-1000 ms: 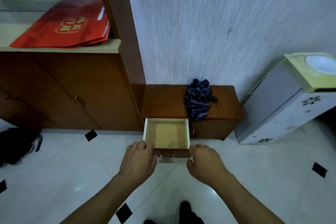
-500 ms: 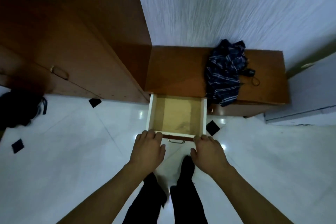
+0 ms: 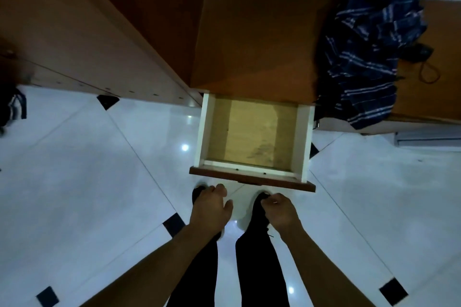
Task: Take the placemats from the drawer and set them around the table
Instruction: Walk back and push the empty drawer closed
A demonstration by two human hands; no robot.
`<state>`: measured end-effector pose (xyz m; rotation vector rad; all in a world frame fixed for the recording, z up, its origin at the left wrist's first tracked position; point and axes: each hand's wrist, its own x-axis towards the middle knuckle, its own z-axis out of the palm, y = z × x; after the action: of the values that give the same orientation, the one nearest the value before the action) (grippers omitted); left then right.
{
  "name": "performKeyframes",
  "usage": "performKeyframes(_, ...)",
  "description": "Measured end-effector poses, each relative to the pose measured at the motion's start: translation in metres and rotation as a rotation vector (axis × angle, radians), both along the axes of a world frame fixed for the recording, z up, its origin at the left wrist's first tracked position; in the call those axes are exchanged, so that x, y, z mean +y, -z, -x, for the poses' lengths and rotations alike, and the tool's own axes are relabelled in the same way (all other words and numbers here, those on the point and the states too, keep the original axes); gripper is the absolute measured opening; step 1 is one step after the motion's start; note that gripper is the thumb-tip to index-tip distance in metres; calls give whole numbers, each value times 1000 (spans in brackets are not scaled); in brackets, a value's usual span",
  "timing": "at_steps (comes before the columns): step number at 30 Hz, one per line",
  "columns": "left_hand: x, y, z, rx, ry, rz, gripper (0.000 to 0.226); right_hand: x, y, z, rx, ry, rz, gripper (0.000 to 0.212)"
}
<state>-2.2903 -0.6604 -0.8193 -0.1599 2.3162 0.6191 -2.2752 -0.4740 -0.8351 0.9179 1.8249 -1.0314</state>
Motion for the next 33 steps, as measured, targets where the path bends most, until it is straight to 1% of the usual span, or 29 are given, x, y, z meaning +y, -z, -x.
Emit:
performKeyframes(2, 0, 20, 3, -80, -208, -15, 23, -4, 23, -2, -41, 186, 23, 13)
performKeyframes(4, 3, 33, 11, -142, -387, -22, 23, -3, 44, -3, -24, 302, -4, 14)
performKeyframes(6, 5, 42, 17, -173, -533, -41, 21, -3, 57, -1, -8, 464, -14, 17)
performKeyframes(9, 10, 48, 21, -128, -649, -79, 19, -7, 60, 2, 16, 647, -27, 19)
performKeyframes(11, 13, 50, 22, -100, -704, -111, 16, -9, 63, 4, 42, 692, -24, 18)
performKeyframes(13, 16, 51, 26, -100, -729, -136, 13, -8, 66, 10, 56, 699, -27, 18)
performKeyframes(16, 17, 59, 37, -80, -712, -122, 17, -1, 73, 24, 62, 681, -24, 20)
performKeyframes(19, 22, 66, 57, -13, -696, -71, 9, 6, 76, 44, 96, 635, -30, 25)
performKeyframes(23, 33, 74, 92, 78, -746, -48, 27, 11, 73, 78, 158, 632, -10, 17)
performKeyframes(26, 39, 78, 117, 107, -797, -68, 24, 17, 76, 105, 207, 620, 11, 24)
performKeyframes(29, 44, 80, 145, 144, -785, -74, 22, 25, 78, 135, 197, 626, 40, 28)
performKeyframes(33, 51, 80, 183, 176, -793, -98, 22, 36, 78, 172, 255, 489, 27, 15)
